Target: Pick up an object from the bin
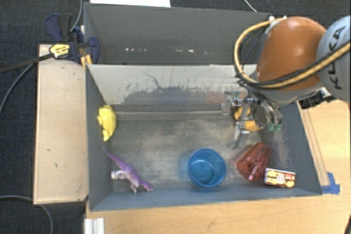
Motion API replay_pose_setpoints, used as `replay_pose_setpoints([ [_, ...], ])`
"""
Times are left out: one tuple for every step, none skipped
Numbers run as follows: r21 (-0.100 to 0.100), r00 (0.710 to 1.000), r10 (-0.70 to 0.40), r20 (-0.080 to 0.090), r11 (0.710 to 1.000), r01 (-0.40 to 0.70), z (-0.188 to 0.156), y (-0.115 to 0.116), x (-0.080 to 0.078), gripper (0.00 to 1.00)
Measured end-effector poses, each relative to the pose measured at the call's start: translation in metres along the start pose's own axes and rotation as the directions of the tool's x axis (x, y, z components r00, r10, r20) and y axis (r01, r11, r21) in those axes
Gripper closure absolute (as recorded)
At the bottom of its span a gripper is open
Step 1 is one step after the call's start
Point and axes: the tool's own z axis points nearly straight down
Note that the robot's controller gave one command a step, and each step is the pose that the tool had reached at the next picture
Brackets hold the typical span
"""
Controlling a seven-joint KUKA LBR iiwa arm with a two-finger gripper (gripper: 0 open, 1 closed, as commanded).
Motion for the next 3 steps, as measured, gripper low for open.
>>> replay_pose_setpoints([
  [0.0,1.0,0.0,0.008,1.0,0.0,-0.005,0.0,-0.001,0.0],
  [0.001,1.0,-0.026,0.015,1.0,0.026,0.034,0.0,0.013,0.0],
  [0.001,0.99,-0.14,0.01,0.99,0.14,0.087,0.009,0.037,0.0],
])
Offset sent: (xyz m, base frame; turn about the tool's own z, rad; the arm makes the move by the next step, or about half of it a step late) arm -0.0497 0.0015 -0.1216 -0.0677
